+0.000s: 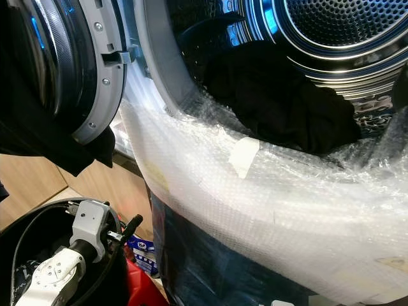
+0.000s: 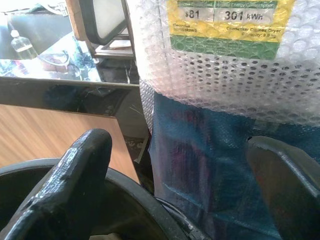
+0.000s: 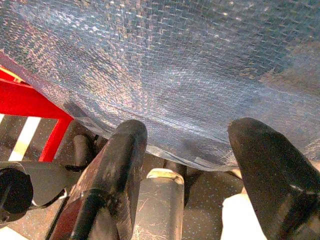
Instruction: Clothes washing
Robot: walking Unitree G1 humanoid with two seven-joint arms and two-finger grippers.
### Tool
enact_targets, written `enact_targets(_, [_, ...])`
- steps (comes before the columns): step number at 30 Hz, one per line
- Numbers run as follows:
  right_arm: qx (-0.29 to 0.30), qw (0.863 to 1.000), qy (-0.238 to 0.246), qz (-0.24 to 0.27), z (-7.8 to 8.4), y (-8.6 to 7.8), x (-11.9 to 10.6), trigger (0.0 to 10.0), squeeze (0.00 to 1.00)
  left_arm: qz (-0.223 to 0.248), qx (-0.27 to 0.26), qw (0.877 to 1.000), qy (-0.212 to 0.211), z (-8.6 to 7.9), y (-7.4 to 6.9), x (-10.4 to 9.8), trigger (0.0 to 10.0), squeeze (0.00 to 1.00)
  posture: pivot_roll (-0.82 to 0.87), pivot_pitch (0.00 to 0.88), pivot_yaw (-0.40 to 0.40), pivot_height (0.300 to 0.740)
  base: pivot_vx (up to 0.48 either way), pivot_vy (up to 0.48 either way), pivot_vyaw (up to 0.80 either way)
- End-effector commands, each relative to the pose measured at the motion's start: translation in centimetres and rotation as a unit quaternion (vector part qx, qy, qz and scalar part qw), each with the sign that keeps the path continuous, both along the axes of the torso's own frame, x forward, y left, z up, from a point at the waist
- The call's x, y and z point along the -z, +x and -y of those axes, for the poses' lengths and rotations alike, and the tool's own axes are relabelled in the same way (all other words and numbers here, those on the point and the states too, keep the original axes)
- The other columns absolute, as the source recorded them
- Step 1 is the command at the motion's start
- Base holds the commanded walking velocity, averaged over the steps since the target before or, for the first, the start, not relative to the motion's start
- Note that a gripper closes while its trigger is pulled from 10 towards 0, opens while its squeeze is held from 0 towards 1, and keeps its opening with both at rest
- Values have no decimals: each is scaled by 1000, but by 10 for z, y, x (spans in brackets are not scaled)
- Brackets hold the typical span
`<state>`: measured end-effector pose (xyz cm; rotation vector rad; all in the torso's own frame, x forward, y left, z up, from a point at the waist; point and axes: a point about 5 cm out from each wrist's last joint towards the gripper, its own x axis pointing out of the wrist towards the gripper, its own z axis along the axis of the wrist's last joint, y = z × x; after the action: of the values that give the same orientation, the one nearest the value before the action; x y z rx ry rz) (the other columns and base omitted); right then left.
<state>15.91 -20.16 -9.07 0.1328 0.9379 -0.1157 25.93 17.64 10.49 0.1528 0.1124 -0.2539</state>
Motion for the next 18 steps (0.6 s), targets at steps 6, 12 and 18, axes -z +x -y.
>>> enact_targets(6, [-3, 1000, -1, 0, 0, 0, 0, 10000, 0, 4, 0, 1000, 11, -1, 0, -3, 10000, 0, 16, 1, 24, 740, 0, 0, 0])
enact_targets(12, [-5, 1000, -8, -5, 0, -1, 1, 10000, 0, 4, 0, 1000, 10, -1, 0, -3, 10000, 0, 0, 0, 0, 740, 0, 0, 0])
enact_targets(18, [14, 1000, 11, 12, -4, 7, -2, 10000, 0, 5, -8, 1000, 8, -2, 3, -6, 10000, 0, 19, 45, 28, 740, 0, 0, 0])
